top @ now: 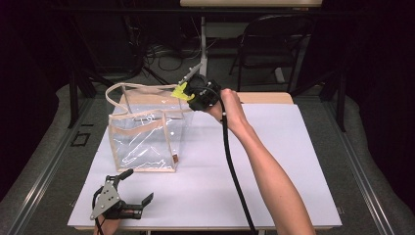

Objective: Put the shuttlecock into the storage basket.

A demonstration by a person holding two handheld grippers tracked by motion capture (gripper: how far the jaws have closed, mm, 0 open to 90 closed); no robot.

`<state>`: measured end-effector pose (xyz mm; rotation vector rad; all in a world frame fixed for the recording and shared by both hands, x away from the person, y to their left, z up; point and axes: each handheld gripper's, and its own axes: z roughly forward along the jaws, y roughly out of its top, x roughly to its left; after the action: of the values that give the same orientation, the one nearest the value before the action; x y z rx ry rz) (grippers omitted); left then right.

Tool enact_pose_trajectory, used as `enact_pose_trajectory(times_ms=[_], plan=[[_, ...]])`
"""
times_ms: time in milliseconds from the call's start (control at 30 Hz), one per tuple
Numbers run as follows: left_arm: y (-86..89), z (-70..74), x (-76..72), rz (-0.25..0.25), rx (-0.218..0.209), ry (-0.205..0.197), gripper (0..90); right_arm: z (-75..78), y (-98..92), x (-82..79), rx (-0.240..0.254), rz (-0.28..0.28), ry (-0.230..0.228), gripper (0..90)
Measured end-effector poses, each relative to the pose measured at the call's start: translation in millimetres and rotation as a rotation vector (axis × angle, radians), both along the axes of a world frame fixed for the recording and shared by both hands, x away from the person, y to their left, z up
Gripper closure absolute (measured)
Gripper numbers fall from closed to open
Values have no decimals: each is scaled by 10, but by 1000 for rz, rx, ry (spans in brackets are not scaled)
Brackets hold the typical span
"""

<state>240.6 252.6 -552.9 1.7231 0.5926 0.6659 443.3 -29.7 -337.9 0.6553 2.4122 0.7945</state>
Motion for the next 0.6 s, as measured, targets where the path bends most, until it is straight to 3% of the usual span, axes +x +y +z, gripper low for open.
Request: enact_pose_trajectory(times_ms=[600], plan=[[-2, 2, -5, 1, 6, -2, 1, -29, 123, 57, 14, 4, -6, 646]])
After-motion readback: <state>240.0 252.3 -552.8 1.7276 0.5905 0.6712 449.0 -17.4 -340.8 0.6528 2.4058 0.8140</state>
